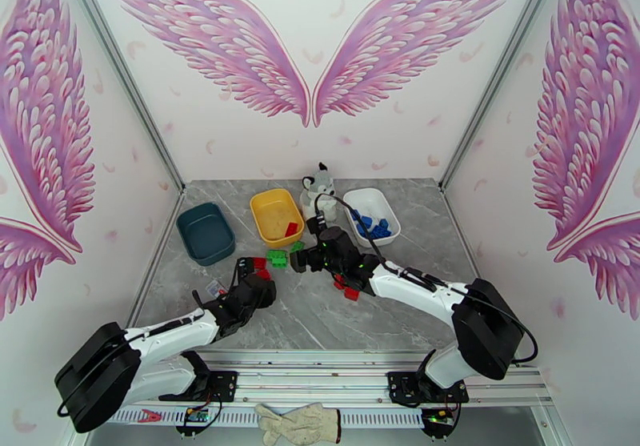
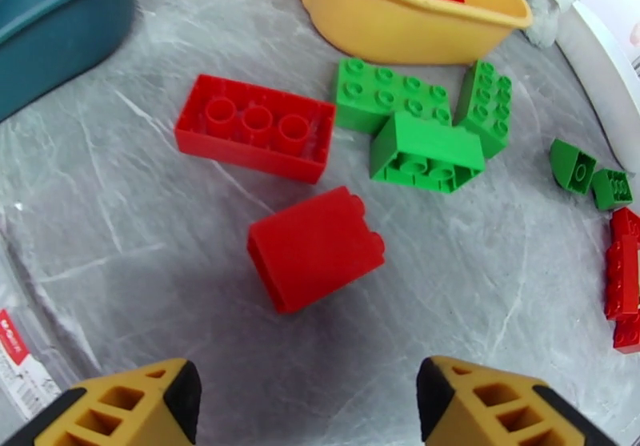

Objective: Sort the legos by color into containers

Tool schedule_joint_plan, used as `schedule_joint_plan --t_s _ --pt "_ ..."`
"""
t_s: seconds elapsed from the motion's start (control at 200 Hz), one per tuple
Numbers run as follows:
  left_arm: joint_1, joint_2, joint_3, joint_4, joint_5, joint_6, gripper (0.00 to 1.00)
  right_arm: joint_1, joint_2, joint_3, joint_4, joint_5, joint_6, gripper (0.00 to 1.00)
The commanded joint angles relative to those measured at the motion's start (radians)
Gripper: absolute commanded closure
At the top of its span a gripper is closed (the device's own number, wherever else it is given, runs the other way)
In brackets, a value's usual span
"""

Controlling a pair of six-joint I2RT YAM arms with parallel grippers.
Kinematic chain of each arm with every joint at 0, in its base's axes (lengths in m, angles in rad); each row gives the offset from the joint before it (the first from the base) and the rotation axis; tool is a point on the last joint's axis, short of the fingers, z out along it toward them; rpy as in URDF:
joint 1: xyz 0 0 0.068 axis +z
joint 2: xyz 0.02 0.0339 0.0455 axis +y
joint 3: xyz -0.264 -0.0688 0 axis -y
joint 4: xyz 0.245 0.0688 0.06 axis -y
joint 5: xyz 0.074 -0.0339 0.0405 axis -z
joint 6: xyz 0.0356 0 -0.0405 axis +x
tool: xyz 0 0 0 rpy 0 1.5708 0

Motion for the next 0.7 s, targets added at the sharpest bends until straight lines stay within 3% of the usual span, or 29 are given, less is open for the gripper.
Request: schedule_joint_plan --t_s 0.0,0.275,0.695 --pt "-0.003 0.067 0.049 0.058 0.010 -0.001 0.25 0.007 -0.006 -0.010 -0.010 0.005 -0.008 0.00" --pt "0.021 0.226 0.148 0.090 -0.009 0.028 0.28 0.005 -0.012 -0.016 -0.017 0.036 -0.016 0.01" --pt "0.097 0.340 0.230 0.093 -0.010 0.078 0.40 -0.001 0.010 -0.011 -0.020 0.057 -0.015 0.02"
